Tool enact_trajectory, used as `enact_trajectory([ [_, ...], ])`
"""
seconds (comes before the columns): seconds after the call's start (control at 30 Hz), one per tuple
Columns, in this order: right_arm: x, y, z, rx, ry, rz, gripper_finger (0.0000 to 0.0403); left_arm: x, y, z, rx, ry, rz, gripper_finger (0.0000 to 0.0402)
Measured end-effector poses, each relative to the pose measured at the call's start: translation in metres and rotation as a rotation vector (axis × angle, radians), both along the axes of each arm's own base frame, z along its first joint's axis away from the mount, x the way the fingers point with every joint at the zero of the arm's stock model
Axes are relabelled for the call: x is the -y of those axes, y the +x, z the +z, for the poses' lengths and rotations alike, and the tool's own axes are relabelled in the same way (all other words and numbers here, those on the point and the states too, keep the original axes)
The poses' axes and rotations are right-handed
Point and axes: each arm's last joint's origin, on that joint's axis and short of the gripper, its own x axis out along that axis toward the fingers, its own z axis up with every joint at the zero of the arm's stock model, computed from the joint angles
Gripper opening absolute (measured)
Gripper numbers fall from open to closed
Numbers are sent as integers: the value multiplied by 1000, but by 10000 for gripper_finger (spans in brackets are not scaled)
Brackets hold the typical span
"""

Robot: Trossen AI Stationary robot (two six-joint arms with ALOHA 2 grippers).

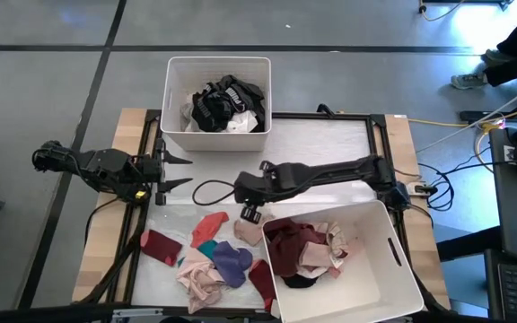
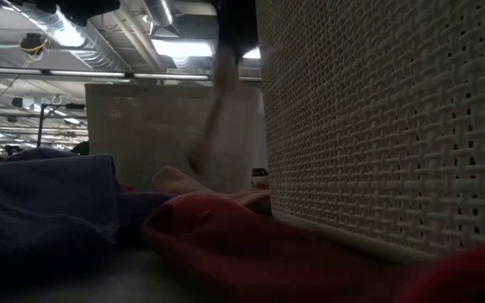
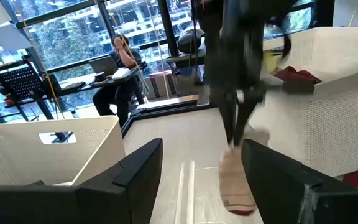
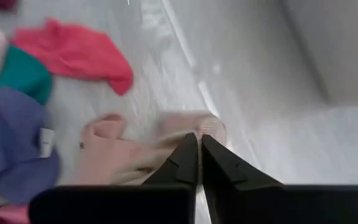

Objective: Sort clothes

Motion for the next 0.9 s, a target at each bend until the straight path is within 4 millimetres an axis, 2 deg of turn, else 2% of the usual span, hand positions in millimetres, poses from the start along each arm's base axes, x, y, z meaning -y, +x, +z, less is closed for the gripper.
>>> enact_trajectory([
  [0.1,-6,-11,32,46,-32,5,18,0,0,0,0,0,0,210],
  [0.27,-17,-28,73,103,-87,18,18,0,0,0,-1,0,0,210],
  [0.4,-24,-43,90,151,-90,29,18,0,0,0,-2,0,0,210],
  [0.57,-38,-72,114,187,-72,29,19,0,0,0,-2,0,0,210],
  [0.9,-77,-140,163,339,61,64,19,0,0,0,-1,0,0,210],
])
